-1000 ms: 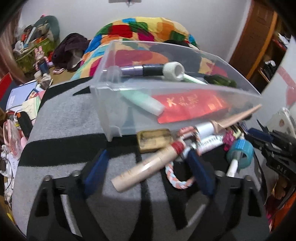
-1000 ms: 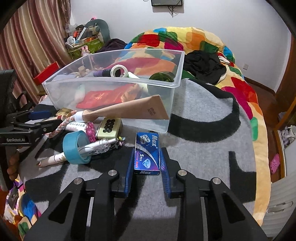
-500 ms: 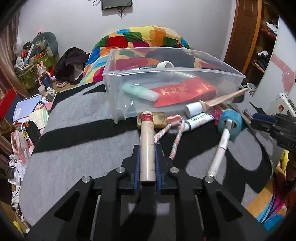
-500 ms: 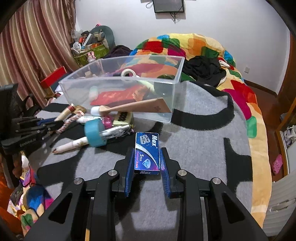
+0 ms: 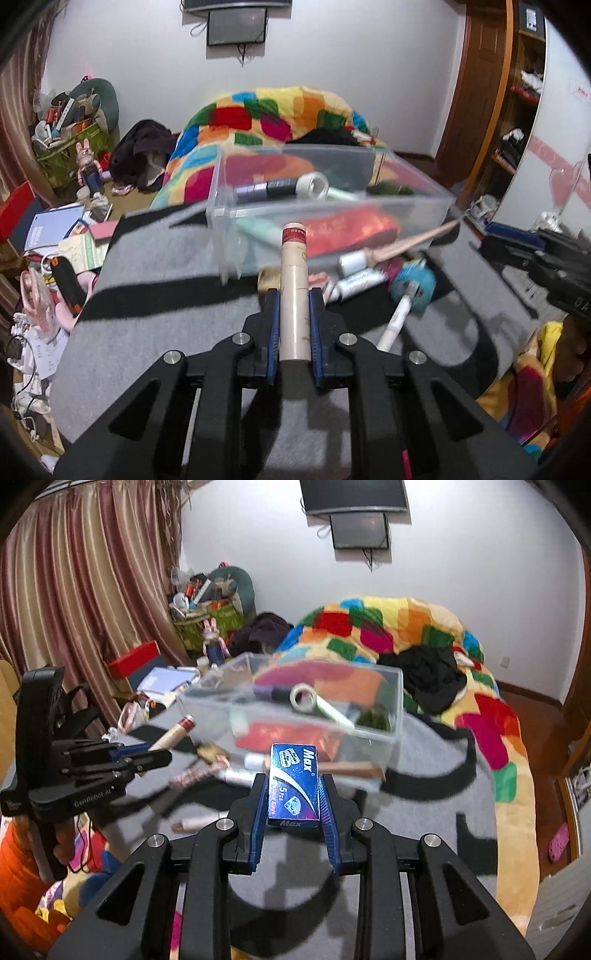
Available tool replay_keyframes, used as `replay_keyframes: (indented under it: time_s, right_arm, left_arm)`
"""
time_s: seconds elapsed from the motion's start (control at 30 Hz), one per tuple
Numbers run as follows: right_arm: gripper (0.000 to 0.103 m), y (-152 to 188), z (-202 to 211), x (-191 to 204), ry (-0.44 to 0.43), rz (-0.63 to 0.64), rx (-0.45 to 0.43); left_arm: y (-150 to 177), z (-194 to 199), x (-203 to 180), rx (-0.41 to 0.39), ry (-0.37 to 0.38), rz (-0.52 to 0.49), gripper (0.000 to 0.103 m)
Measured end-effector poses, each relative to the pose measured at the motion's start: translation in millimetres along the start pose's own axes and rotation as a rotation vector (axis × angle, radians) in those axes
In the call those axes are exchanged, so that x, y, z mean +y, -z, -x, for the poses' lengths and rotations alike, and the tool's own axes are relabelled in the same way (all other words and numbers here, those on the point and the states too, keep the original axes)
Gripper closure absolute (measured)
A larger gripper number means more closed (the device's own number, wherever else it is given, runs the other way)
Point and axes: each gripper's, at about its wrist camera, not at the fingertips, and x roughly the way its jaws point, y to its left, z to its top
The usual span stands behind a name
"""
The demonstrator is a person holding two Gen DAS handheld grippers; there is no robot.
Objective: Organize objects
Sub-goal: 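Lower the blue box into the bin with the right tool while the left tool drops the beige tube in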
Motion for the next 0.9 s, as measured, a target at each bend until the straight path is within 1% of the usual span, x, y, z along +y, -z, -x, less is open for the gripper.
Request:
replay_keyframes:
  time_s: [0.13,0.27,0.4,0.6,0.77,0.9]
  right_arm:
    - [0.078,-16,-4,3,0.021,-0.027,-0.042]
    - [0.078,-31,-16,0,0.046,-0.054,-0.057]
    - [0.078,-45,-33,-9,0.074,-0.081,-0.050]
    - [0.078,-58,-57,-26,0.100,-0.146,-0.029]
    - [0.078,-62,-77,-27,0.115,-0.128,0.016]
    - [0.078,-63,-91,-31,0.106,-0.118,0.068]
  left_arm:
    - [-17,-1,-3,-0.048,0.003,0.000,0.089]
    - [-37,-13,1,-0.061,0.009,0.019,0.089]
    - [-54,-25,6,-0.052,0.012,0.045,0.089]
    - [-72,-43,9,-0.029,0.010,0.048,0.089]
    - [-83,-56,8,0.001,0.007,0.034,0.089]
    - [-88,-72,7,0.051,0.019,0.022,0.089]
